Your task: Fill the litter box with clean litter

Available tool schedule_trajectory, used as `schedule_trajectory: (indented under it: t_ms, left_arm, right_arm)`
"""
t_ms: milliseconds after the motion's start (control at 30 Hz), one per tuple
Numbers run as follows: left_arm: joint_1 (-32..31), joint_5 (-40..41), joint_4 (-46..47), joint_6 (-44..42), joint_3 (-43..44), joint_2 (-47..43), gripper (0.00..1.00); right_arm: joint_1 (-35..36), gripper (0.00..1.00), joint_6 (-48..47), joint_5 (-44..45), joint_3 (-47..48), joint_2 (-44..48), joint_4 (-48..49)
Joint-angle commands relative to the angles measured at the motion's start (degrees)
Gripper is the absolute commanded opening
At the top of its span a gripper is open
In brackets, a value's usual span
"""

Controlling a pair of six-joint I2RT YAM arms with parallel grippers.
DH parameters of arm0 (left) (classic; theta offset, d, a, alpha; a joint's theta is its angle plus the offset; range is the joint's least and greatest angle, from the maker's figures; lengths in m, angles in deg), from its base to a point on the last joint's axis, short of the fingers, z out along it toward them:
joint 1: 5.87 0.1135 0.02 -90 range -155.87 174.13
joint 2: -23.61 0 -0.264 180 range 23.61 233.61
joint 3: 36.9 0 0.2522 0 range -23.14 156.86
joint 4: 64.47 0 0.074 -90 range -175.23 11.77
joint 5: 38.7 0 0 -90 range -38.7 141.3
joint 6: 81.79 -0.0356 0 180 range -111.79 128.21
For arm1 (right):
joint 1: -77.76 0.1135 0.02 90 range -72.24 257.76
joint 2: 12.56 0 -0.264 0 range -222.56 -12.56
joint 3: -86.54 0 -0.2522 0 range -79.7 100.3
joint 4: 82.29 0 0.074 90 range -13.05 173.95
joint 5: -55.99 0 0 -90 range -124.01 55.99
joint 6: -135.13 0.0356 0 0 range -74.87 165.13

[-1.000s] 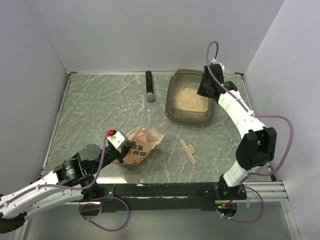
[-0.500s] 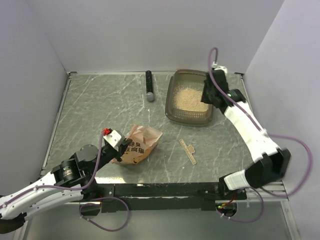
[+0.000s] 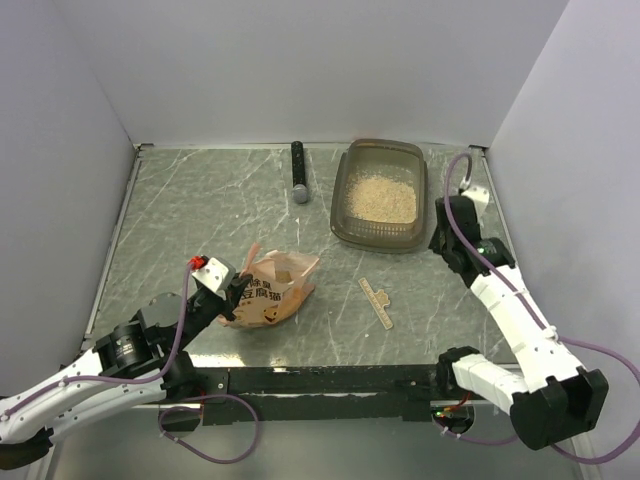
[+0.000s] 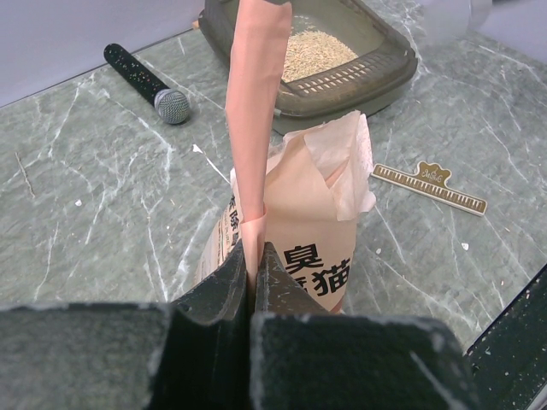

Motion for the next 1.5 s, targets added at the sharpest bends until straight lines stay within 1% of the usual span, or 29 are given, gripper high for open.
schedule_trajectory:
  t_ms: [0, 167, 300, 467, 567, 600, 667, 700, 800, 867, 900, 1067, 1167, 1200, 1300, 1333, 1400, 1433, 1467]
  left_arm:
    - [0.21, 1.77, 3.12, 1.42, 3.06, -0.61, 0.01]
    - [0.21, 1.41, 3.03, 1.51, 3.06, -0.17, 0.01]
    - [0.13, 1.15, 2.6, 1.77, 3.24, 0.01, 0.01]
    - [0.13, 1.76, 2.42, 1.86, 3.24, -0.26, 0.01]
    - [0.21, 1.85, 2.51, 1.77, 3.06, -0.26, 0.01]
    - [0.21, 1.94, 2.51, 1.68, 2.97, -0.17, 0.01]
    - [0.21, 1.59, 2.42, 1.59, 2.88, 0.36, 0.01]
    - [0.21, 1.59, 2.51, 1.51, 2.97, 0.71, 0.01]
    - [0.21, 1.5, 2.24, 1.42, 3.23, 2.2, 0.01]
    - [0.13, 1.76, 2.07, 1.16, 3.32, 3.34, 0.01]
    - [0.13, 1.94, 1.98, 1.07, 3.58, 3.52, 0.01]
    - [0.21, 2.47, 2.33, 0.1, 4.9, 4.49, 0.01]
    - [0.21, 2.56, 0.84, -0.6, 8.32, 5.72, 0.01]
    - [0.13, 2.47, 0.23, -0.6, 9.2, 6.16, 0.01]
    - [0.21, 2.12, -2.06, -1.13, 11.75, 6.95, 0.01]
    - [0.21, 1.51, -2.93, -1.83, 12.28, 7.12, 0.01]
    - [0.21, 0.45, -4.25, -2.27, 14.3, 7.65, 0.01]
    - [0.21, -0.34, -4.78, -2.8, 15.09, 7.74, 0.01]
    - [0.21, -0.78, -5.92, -2.98, 16.58, 7.92, 0.01]
  right_arm:
    - [-2.27, 0.0, 4.42, 1.11, -6.39, 3.19, 4.67]
    - [-4.39, 0.0, 7.49, -2.4, -12.9, 1.88, 8.09]
    - [-6.06, 0.01, 8.9, -5.91, -17.91, -0.05, 15.2]
    - [-9.22, 0.07, 8.47, -9.7, -18.89, -9.18, 19.0]
    - [-10.54, 0.16, 8.46, -12.07, -18.01, -13.85, 20.14]
    - [-10.8, 0.24, 8.38, -12.34, -17.66, -15.34, 20.4]
    - [-11.07, 0.36, 8.03, -12.51, -17.39, -16.4, 20.67]
    - [-11.16, 0.43, 7.94, -12.69, -17.13, -16.84, 20.67]
    - [-11.07, 0.52, 6.89, -13.13, -16.26, -15.8, 19.8]
    - [-11.07, 0.56, 5.13, -14.35, -15.55, -14.39, 18.92]
    - [-11.07, 0.62, 4.17, -14.88, -14.59, -12.99, 18.56]
    - [-10.98, 0.73, -2.34, -18.22, -9.58, -8.24, 12.24]
    - [-10.98, 0.75, -5.68, -24.28, -8.78, -1.31, 12.49]
    - [-10.81, 0.76, -6.9, -31.34, -8.61, 2.37, 13.98]
    - [-8.79, 0.76, -12.17, -40.0, -8.61, 8.79, 16.88]
    - [-8.0, 0.76, -13.15, -44.2, -8.6, 9.86, 18.72]
    - [-4.31, 0.74, -16.04, -49.49, -9.48, 12.41, 21.97]
    - [-3.0, 0.74, -16.84, -55.61, -9.92, 12.77, 25.21]
    - [-0.98, 0.74, -17.63, -58.28, -10.79, 12.95, 27.15]
